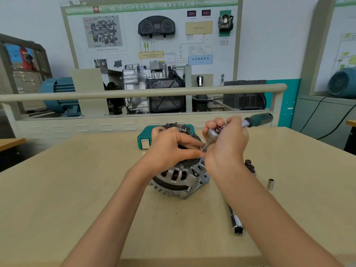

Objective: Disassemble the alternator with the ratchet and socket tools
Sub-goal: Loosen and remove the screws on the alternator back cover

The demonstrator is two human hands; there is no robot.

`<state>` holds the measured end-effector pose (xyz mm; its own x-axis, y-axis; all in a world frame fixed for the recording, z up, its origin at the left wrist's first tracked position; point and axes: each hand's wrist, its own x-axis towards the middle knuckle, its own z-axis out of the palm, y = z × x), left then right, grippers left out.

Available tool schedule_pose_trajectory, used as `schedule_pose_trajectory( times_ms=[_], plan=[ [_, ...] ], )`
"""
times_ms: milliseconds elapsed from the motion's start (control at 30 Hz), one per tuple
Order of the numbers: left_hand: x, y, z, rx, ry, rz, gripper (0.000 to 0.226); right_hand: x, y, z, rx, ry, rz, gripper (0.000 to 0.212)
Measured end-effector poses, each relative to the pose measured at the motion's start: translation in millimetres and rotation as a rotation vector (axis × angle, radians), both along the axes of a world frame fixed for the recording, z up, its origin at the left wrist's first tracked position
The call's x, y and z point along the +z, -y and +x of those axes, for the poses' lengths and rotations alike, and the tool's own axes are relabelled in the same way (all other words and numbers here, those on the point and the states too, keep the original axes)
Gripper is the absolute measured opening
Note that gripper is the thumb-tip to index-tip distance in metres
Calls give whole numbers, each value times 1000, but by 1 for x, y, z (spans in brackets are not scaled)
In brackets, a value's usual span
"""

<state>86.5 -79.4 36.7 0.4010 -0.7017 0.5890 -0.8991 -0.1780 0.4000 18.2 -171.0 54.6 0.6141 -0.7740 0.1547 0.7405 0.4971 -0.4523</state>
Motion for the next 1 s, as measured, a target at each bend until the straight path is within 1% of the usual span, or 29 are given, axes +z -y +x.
schedule_pose_trajectory(
  times_ms=[33, 100, 167, 233, 267, 333, 367, 400, 433, 467, 533, 567, 600, 633, 700, 800, 933, 1000],
  plan=[
    [0, 0, 0, 4, 4, 1, 17, 2, 1, 0, 26, -19, -6, 26],
    [1, 1, 0, 19, 10, 12, 14, 11, 8, 2, 140, -110, -82, 28],
    [1, 0, 0, 19, -9, 34, 14, 20, 18, 4, 337, -209, -197, 28],
    [0, 0, 1, -9, -24, 40, 19, 26, 27, 3, 598, -271, -354, 29],
    [0, 0, 1, -19, -20, 43, 18, 29, 31, 2, 707, -291, -439, 30],
    [-1, 0, 1, -10, -10, 43, 9, 31, 35, -1, 831, -297, -575, 31],
    [-1, 0, 1, -2, 0, 32, 6, 31, 34, -2, 842, -286, -597, 31],
    [-2, 0, 0, 2, 7, 17, 5, 29, 31, -3, 817, -264, -574, 30],
    [-2, 0, 0, 2, 10, -1, 4, 26, 27, -3, 736, -227, -508, 30],
    [-3, 0, -1, 1, 11, -25, 6, 20, 21, -3, 596, -183, -409, 28],
    [-4, 0, -2, 6, 10, -62, 16, 8, 10, -4, 234, -104, -185, 22],
    [-4, 0, -2, 13, 9, -66, 18, 4, 6, -5, 98, -74, -94, 21],
    [-4, 0, -2, 25, 9, -60, 19, 1, 4, -5, 31, -50, -40, 21],
    [-4, 0, -2, 37, 10, -52, 20, 0, 4, -5, 19, -44, -22, 21],
    [-4, 1, -1, 45, 12, -40, 21, 6, 6, -7, 75, -100, -48, 21],
    [-4, 2, -2, 37, 10, -42, 20, 20, 15, -5, 267, -239, -147, 29],
    [-6, 1, 1, -2, 1, -51, 10, 35, 24, 0, 603, -403, -418, 37],
    [-5, -1, 1, -17, 3, -45, 10, 37, 24, -1, 694, -448, -588, 40]
  ],
)
